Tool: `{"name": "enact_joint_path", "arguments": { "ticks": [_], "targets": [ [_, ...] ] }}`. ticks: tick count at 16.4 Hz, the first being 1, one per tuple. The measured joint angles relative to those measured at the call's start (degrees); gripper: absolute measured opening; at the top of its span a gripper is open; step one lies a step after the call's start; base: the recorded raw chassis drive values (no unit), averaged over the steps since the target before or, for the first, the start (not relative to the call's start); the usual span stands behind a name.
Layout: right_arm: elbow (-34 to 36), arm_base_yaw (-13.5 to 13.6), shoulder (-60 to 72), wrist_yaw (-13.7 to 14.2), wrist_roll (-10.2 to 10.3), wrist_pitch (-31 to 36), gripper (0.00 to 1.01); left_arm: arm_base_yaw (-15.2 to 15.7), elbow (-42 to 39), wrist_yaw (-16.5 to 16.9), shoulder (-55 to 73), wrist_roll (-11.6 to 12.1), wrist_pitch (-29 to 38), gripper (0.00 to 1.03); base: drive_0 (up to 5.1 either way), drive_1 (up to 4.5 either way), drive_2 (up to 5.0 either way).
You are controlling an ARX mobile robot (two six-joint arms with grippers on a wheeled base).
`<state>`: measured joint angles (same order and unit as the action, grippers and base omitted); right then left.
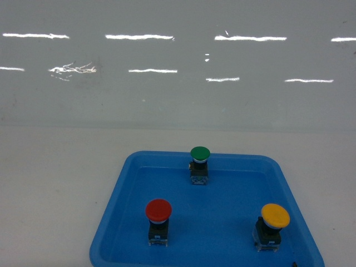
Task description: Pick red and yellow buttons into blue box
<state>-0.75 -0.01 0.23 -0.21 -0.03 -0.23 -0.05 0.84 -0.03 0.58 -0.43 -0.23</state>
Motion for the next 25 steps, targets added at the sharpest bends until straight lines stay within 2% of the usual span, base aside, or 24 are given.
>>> {"name": "enact_joint_path", "arguments": {
  "ticks": [12,14,15,16,17,19,21,23,24,25],
  "targets": [
    [0.0,0.0,0.0,0.0,0.0,0.0,0.98,0.0,0.0,0.0,0.0,0.0,0.0,0.98,0.0,0.00,0.0],
    [0.0,-0.4,0.2,-0.4,0.0,0.2,0.98,-2.6,-0.1,-3.0,0.3,-0.1,0.6,0.98,0.0,0.00,0.0],
    [0.2,-2.8,2.3,-3.0,0.2,3.5,0.98,-3.8,-0.1,-3.3,2.8,-0.6,6.4,0.98,0.0,0.00,0.0],
    [0.3,-4.0,6.7,-3.4,0.2,9.0,0.98,-4.1,-0.2,-3.3,7.8,-0.7,11.4,0.98,0.0,0.00,0.0],
    [0.2,-3.3,13.1,-4.2,0.1,15.5,0.98,-4.2,-0.1,-3.5,15.3,-0.6,18.8,0.98,0.0,0.00,0.0],
    [0.0,-0.7,29.7,-4.5,-0.1,29.0,0.98,-7.1,0.2,-4.4,31.6,1.4,32.5,0.98,0.0,0.00,0.0],
    [-2.7,0.6,45.4,-5.5,-1.0,38.7,0.98,-10.6,3.7,-6.0,47.6,3.8,40.5,0.98,0.0,0.00,0.0],
    [-9.5,2.8,61.7,-6.2,-2.9,44.0,0.98,-12.0,11.1,-6.6,64.0,4.6,41.7,0.98,0.0,0.00,0.0],
    [-12.4,4.2,67.4,-6.8,-4.6,41.5,0.98,-12.2,13.9,-6.3,69.7,4.7,40.3,0.98,0.0,0.00,0.0],
    [-14.5,5.5,72.7,-7.8,-5.3,40.6,0.98,-13.0,16.3,-6.5,74.4,5.1,39.1,0.98,0.0,0.00,0.0]
  ]
}}
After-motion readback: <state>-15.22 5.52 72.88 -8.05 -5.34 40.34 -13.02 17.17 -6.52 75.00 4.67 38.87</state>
